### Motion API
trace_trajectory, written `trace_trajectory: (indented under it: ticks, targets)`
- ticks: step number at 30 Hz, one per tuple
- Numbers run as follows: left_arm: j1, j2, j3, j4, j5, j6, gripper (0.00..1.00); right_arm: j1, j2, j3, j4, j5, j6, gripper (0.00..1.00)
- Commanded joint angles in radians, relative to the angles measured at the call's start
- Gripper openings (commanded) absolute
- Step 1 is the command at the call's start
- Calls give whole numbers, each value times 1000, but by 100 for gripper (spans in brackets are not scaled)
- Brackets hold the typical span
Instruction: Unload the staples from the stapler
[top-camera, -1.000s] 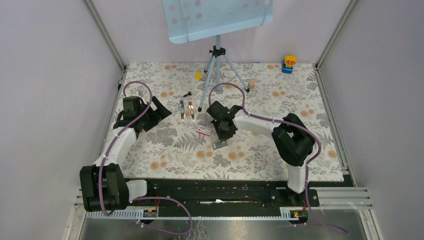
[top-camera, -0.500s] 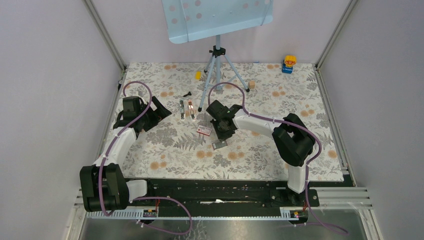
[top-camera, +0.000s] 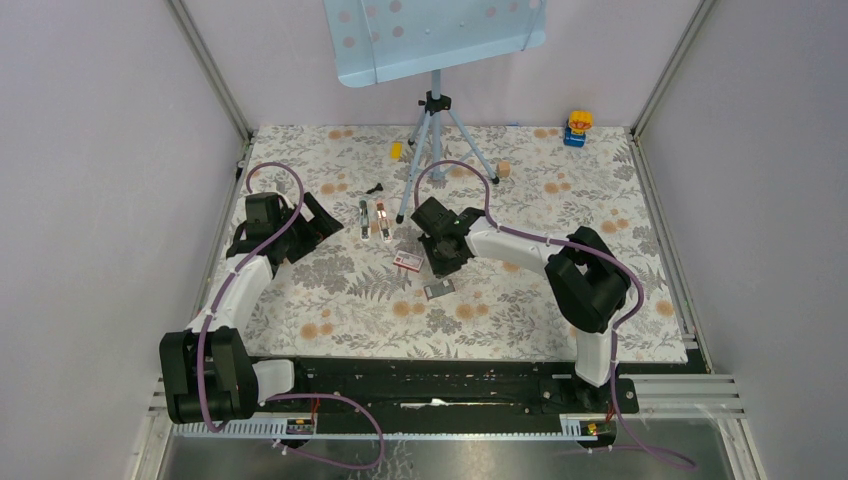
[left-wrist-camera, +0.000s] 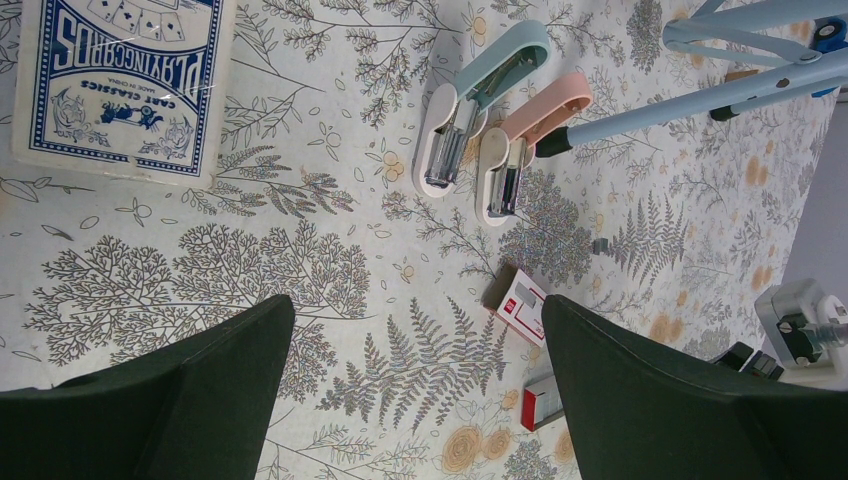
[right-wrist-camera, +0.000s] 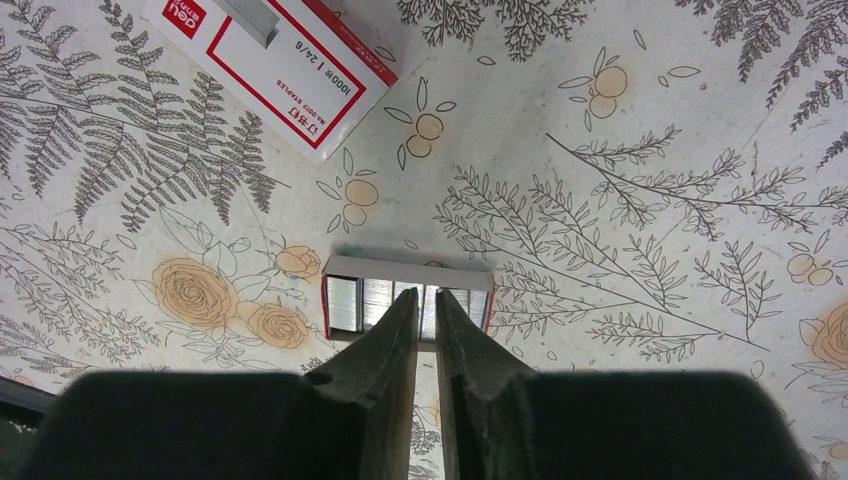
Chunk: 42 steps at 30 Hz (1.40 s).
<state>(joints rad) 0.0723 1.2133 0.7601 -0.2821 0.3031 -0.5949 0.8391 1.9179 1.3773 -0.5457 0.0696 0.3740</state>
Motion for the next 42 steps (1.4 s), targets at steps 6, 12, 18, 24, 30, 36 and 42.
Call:
trace_trajectory:
  ticks: [6, 12, 18, 24, 30, 36, 42]
  targets:
    - [6, 3, 6, 48, 18, 6, 99, 9, 33, 24, -3, 29, -4, 18]
    - [7, 4, 6, 49, 18, 6, 99, 8, 37, 21, -12, 30, -7, 18]
    - [6, 5, 6, 50, 21, 5, 99, 8, 27, 16, -27, 35, -13, 18]
    - [6, 6, 7, 53, 24, 3, 99, 9, 12, 8, -35, 47, -12, 18]
    - [6, 4, 5, 52, 25, 4, 99, 9, 15, 6, -41, 43, -13, 18]
    - [7, 2, 4, 50, 21, 6, 99, 8, 0, 9, -50, 36, -17, 18]
    - [6, 5, 6, 51, 22, 6, 99, 9, -36, 34, -7, -31, -17, 20]
